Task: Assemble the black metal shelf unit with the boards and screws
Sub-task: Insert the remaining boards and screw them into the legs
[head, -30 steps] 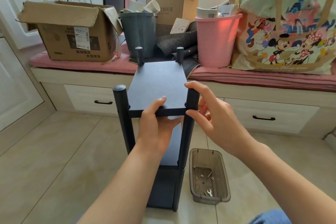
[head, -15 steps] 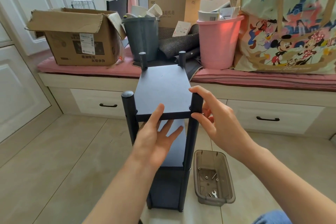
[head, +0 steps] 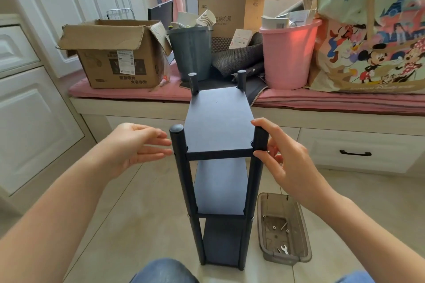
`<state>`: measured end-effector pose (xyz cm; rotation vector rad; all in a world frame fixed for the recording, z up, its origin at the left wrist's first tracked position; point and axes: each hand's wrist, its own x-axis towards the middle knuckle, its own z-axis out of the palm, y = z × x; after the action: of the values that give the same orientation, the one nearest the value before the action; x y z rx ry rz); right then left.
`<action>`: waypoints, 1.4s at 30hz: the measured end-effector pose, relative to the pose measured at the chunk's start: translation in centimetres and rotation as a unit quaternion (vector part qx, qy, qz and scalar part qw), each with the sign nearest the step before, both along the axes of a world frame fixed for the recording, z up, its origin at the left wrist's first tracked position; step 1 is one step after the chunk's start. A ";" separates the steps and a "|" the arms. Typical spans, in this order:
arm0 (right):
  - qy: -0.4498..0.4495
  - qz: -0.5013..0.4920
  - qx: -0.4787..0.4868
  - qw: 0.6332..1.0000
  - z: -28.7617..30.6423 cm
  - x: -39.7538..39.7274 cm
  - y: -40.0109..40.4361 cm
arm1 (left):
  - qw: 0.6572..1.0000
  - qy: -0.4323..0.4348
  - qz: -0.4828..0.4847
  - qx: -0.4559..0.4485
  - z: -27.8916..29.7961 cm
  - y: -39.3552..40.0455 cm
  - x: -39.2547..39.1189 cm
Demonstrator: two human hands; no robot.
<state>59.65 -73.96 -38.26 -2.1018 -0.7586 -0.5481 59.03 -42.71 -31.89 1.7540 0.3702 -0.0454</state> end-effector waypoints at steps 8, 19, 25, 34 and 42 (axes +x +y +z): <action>0.008 0.007 0.008 1.000 0.1 -0.3 0.4 | 0.995 0.100 -0.012 -0.023 0.6 -2.9 12.3; 0.013 0.006 -0.014 1.000 1.0 -0.4 0.5 | 0.977 0.181 -0.027 -0.108 0.9 -3.6 22.9; 0.032 0.016 -0.024 0.999 0.9 -0.3 0.5 | 0.989 0.123 0.043 -0.066 0.7 -6.0 23.4; 0.055 0.022 -0.036 0.998 1.0 -0.4 0.5 | 0.994 0.000 0.112 -0.008 0.1 -7.6 24.6; 0.063 0.021 -0.035 0.997 1.2 -0.4 0.4 | 0.991 -0.021 0.131 0.024 0.3 -7.7 24.4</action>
<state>59.26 -73.57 -37.07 -2.1574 -0.7583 -0.3672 83.45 -50.42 -31.57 1.7364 0.5724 0.1901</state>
